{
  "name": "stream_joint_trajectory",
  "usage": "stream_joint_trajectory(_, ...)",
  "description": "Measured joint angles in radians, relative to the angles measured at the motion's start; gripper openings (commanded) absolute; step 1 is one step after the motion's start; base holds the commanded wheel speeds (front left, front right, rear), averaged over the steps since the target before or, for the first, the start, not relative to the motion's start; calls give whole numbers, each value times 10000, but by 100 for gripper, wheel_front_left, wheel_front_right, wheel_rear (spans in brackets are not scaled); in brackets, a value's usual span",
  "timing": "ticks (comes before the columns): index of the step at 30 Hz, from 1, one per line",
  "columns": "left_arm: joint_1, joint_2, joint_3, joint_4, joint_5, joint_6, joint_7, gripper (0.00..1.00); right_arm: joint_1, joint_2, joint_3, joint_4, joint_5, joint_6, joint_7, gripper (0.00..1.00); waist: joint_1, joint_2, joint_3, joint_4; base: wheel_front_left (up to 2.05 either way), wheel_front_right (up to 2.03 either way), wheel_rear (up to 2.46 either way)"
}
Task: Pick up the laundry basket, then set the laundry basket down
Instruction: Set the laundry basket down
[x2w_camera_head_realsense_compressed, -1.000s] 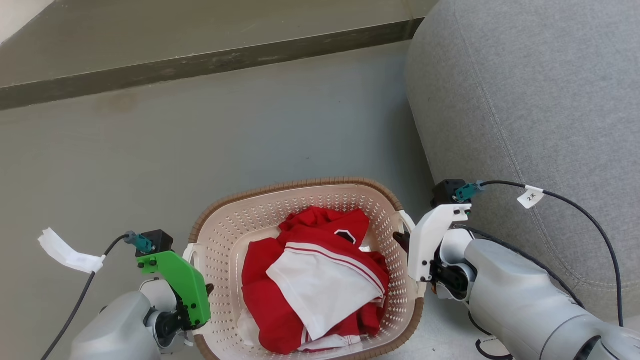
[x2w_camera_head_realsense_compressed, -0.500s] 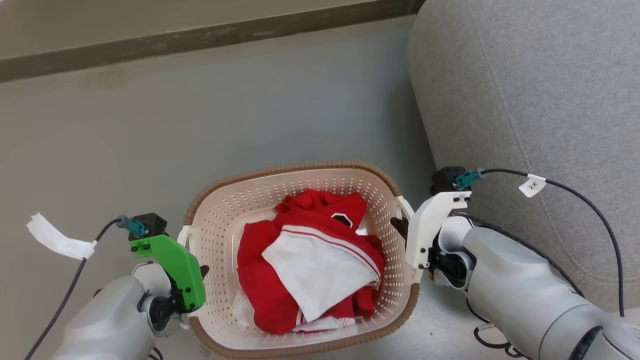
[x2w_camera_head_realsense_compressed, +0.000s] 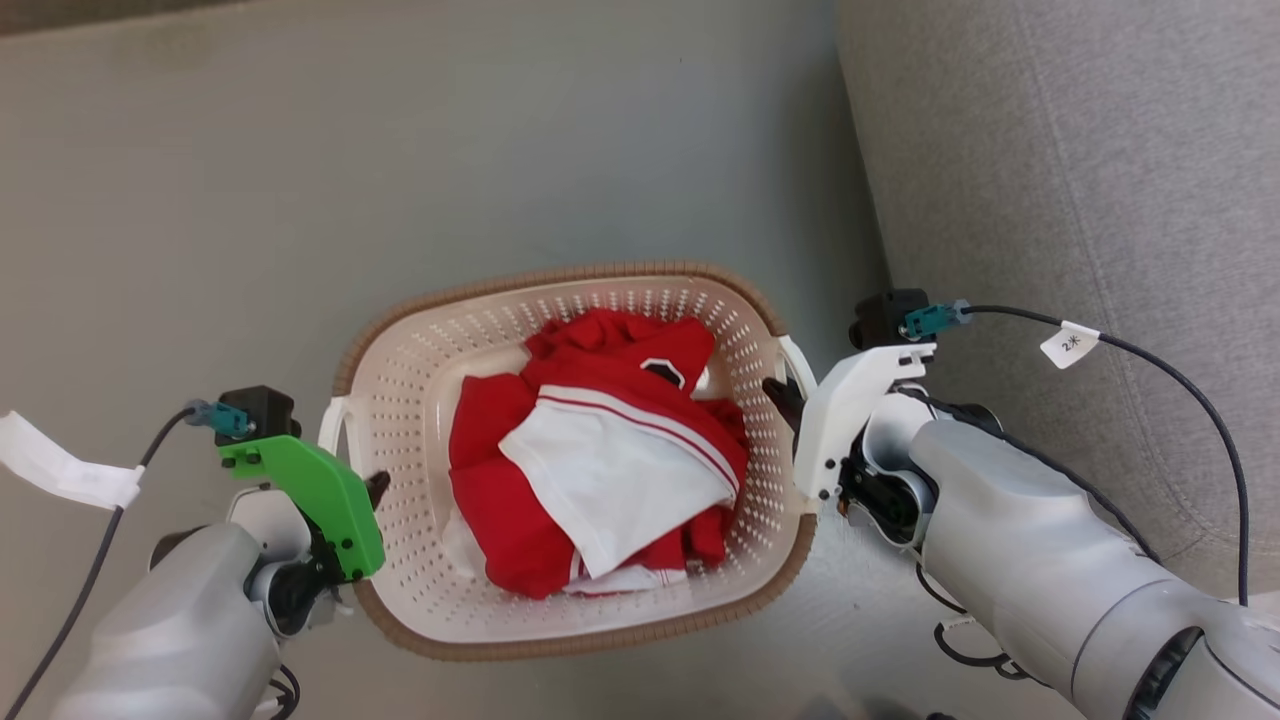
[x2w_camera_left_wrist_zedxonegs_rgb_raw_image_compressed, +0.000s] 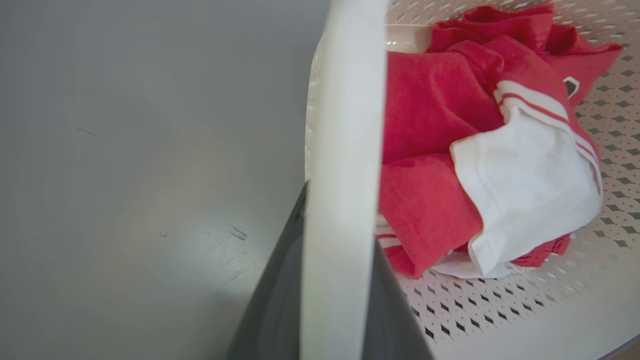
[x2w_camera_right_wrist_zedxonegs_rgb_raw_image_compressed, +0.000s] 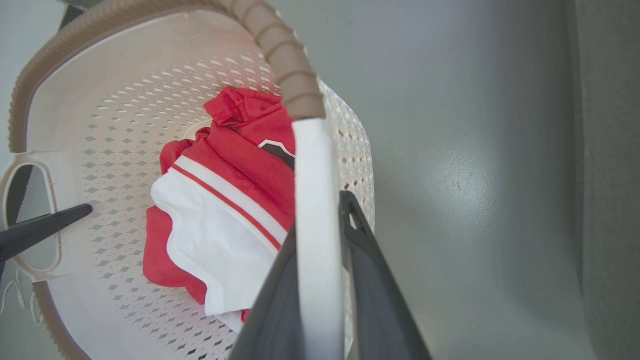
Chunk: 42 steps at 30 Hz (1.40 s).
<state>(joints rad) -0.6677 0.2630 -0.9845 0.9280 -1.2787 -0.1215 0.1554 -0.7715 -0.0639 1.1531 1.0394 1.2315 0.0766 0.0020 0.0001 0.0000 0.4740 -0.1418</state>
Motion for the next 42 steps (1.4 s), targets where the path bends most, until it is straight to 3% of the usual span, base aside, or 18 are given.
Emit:
stream_joint_trajectory(17,-714,412,215,-518,71,-2,-1055,0,-752,6,94,-366,-134,-362,-1350,0,0,0,1590,-50,0,0,0)
stream_joint_trajectory(42,-1097,775,336,-1012,-29,-2,-1919,0,-1244,13,211,-644,-169,-788,-2307,0,0,0,3628,-101,0,0,0)
